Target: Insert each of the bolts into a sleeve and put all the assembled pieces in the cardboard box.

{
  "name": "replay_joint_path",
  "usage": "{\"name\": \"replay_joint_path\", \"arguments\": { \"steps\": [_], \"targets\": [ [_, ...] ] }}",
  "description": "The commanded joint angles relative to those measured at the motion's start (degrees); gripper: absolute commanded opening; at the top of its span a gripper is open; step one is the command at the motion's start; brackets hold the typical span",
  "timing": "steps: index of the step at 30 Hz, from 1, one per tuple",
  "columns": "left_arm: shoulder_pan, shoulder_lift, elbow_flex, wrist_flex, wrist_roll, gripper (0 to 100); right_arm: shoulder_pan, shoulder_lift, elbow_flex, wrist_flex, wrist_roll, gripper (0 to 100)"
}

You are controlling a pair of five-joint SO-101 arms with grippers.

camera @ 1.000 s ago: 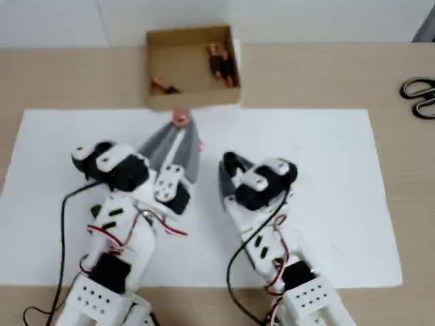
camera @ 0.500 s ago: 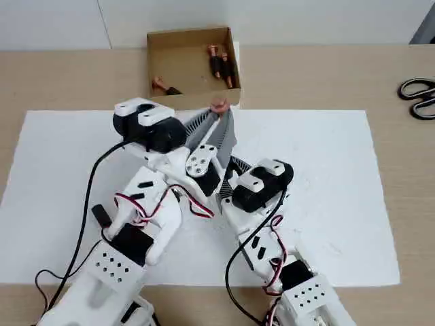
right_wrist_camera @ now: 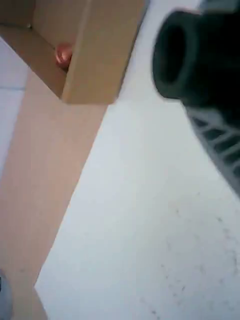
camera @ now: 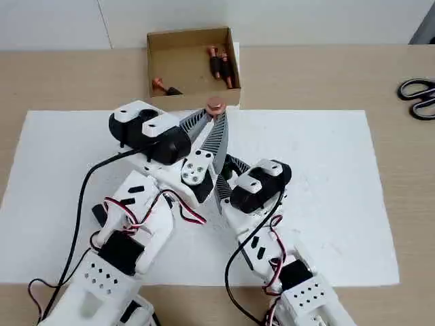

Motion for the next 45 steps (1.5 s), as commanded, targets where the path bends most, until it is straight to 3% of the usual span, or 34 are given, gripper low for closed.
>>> {"name": "replay_joint_path", "arguments": {
  "steps": [1,24,28,33,45],
  "targets": [
    [-0.2,-1.8,-0.7,0.2,3.3,1,-0.2,-0.9,0.3,-1.6,4.0,0.5],
    [0.3,-1.9,12.3,-2.4,3.8,1,-0.2,-0.9,-0.3,-1.7,5.1,0.5],
    [1.0,-1.9,11.9,-2.4,10.0,1,-0.2,-0.9,-0.3,-1.7,5.1,0.5],
    [3.7,-1.8,12.5,1.8,11.0,1,-0.2,-0.9,-0.4,-1.7,5.1,0.5],
    [5.2,-1.8,13.3,3.3,10.8,1,-0.2,-0.9,-0.4,-1.7,5.1,0.5]
  ]
}}
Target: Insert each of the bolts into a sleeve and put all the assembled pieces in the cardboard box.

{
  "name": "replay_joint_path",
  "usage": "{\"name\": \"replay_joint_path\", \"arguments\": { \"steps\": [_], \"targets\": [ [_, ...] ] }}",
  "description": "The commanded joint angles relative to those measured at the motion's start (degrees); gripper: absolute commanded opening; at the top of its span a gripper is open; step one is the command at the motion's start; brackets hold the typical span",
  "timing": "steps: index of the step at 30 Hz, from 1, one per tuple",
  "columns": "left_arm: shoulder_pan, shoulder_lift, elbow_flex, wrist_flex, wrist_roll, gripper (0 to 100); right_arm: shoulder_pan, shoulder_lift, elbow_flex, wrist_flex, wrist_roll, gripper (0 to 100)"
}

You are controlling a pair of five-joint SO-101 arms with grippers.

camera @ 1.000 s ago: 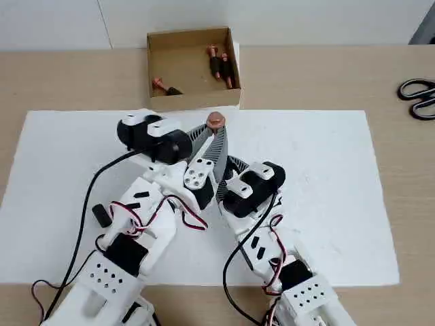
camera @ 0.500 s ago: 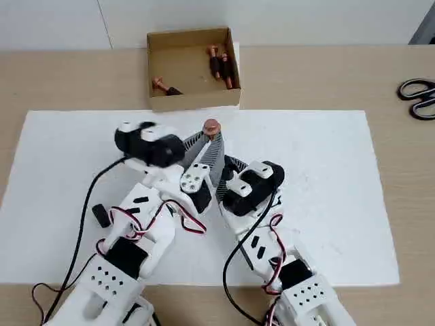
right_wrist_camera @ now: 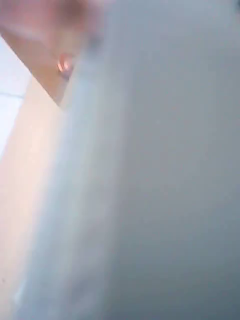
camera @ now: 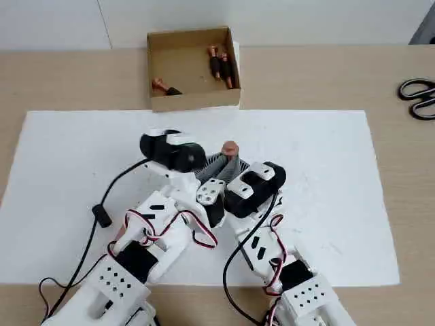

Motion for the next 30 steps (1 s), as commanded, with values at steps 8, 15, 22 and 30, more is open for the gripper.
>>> {"name": "replay_joint_path", "arguments": {
  "steps": [8,15,22,30],
  "targets": [
    [0.0,-0.9,0.7,12.5,-5.6,1,0.1,-0.6,-0.4,-1.4,0.4,0.5],
    [0.0,-0.9,0.7,14.9,-9.9,18,0.1,-0.6,-1.0,-1.5,3.9,0.5],
    [-2.3,-1.0,-0.7,16.7,-9.8,24,0.2,-0.6,-1.1,-1.5,3.9,0.5],
    [-5.1,-1.0,-5.8,16.6,-9.9,24,0.6,-0.6,-1.1,-1.5,3.9,0.5]
  ]
}}
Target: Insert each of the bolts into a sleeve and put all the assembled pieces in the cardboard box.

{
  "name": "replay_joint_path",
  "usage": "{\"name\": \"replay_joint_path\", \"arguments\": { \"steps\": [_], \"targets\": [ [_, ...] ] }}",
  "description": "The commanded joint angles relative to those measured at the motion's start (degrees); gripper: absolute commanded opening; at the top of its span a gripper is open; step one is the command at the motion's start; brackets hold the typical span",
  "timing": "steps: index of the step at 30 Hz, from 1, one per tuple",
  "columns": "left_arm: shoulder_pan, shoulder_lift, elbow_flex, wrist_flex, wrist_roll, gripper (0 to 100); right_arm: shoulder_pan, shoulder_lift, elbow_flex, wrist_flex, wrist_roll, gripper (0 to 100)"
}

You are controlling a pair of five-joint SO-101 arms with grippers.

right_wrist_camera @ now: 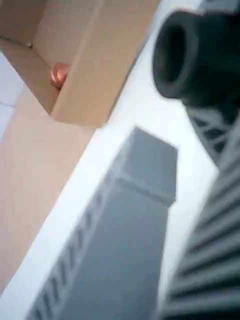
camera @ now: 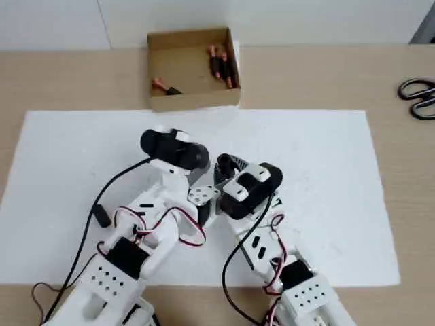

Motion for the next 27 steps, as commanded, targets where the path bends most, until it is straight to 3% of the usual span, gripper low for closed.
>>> {"name": "replay_joint_path", "arguments": {
  "steps": [1,6,10,15,17,20,25,27],
  "targets": [
    [-1.0,-0.6,-3.4,0.2,-0.6,24,0.8,-0.7,-1.0,-1.5,0.2,0.5],
    [-4.0,-0.6,-7.6,0.4,-0.6,24,8.0,-0.7,-1.4,-1.5,0.1,0.5],
    [-1.2,-0.5,-8.7,0.6,-0.6,24,18.2,-1.4,-1.4,-1.5,0.1,0.5],
    [4.7,0.0,-10.9,11.2,-3.8,24,30.2,-8.8,0.3,0.1,0.0,0.4],
    [7.0,0.0,-11.0,15.6,-8.4,21,32.7,-12.4,1.0,4.9,-0.4,0.4],
    [8.9,0.0,-11.1,18.9,-14.0,13,36.5,-17.8,0.9,16.1,-7.6,0.4],
    [9.3,0.1,-10.9,19.2,-16.7,1,42.9,-28.1,0.8,31.0,-17.4,0.4],
    [9.3,1.9,-11.1,20.1,-18.7,1,44.4,-32.2,0.4,35.6,-19.0,0.4]
  ]
}}
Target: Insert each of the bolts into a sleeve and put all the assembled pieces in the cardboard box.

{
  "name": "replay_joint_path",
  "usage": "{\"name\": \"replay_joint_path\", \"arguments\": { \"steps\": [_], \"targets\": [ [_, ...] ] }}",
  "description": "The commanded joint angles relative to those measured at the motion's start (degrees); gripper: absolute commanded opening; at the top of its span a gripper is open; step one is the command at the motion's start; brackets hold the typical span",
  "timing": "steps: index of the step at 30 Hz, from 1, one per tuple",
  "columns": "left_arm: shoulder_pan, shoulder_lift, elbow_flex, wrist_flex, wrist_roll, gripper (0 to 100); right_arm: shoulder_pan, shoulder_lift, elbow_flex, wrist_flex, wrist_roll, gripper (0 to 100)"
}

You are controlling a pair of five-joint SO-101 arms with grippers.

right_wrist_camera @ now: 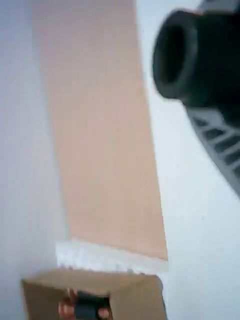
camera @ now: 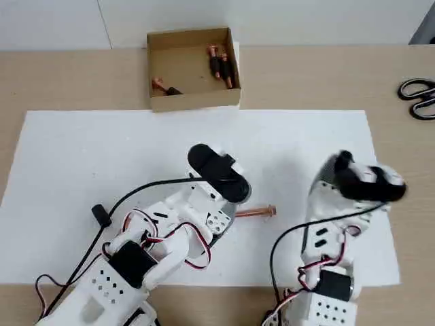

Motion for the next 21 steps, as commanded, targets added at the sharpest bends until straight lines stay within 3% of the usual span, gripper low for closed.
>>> {"name": "replay_joint_path", "arguments": {
  "steps": [1,4,9,21],
  "targets": [
    [0.3,3.2,-3.6,2.0,-3.3,1,2.6,-7.0,0.0,7.6,-3.3,0.4],
    [0.0,9.3,-8.1,7.0,-4.2,1,4.2,-6.4,0.0,11.9,-3.6,0.4],
    [-0.3,23.6,-26.8,19.9,-4.5,1,6.3,-6.5,0.0,13.0,-6.4,0.4],
    [-4.7,71.4,-68.6,39.8,-6.4,1,6.5,-6.3,0.0,13.2,-6.5,0.4]
  ]
}}
